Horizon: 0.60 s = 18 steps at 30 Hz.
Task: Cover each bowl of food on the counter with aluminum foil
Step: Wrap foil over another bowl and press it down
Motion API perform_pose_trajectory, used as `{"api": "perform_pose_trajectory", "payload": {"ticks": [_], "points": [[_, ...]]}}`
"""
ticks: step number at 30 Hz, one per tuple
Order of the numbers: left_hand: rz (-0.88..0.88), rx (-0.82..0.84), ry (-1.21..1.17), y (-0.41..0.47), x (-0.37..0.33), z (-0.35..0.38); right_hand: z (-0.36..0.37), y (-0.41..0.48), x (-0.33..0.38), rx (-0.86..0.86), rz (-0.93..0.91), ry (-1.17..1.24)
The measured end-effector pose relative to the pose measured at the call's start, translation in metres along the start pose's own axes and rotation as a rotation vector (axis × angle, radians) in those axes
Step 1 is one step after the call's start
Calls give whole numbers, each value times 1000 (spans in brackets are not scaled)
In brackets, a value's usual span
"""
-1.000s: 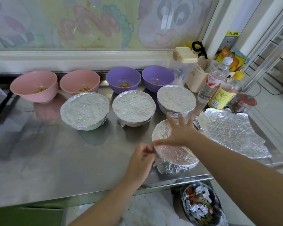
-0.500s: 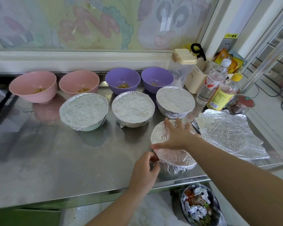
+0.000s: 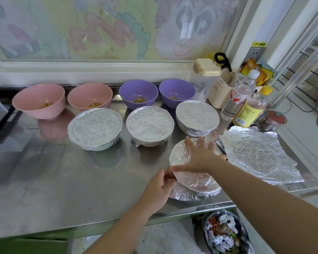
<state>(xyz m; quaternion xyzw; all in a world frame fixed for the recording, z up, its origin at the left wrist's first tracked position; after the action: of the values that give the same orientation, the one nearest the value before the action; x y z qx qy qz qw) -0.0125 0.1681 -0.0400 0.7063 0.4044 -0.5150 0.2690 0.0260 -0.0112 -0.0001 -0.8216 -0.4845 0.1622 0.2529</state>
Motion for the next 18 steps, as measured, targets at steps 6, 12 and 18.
{"api": "perform_pose_trajectory", "payload": {"ticks": [6,12,18], "points": [[0,-43,51,8,-2,-13,1,-3,1,-10,-1,0],[-194,-250,-379,3,9,0,0,-7,2,-2,10,9],[-480,-602,-941,-9,20,38,1,-5,-1,7,20,1]]}}
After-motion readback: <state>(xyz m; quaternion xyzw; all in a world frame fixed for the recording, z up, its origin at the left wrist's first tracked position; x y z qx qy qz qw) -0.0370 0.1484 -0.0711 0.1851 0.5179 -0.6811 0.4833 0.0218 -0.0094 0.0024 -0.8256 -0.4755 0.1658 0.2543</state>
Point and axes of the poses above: each hand's wrist, its own y-axis towards the middle knuckle, its own z-axis out of the palm, x = y × z, the point moved 5 cm from there along y, towards the middle knuckle, and after that the axes turned 12 degrees about z, right-handed, at the moved point
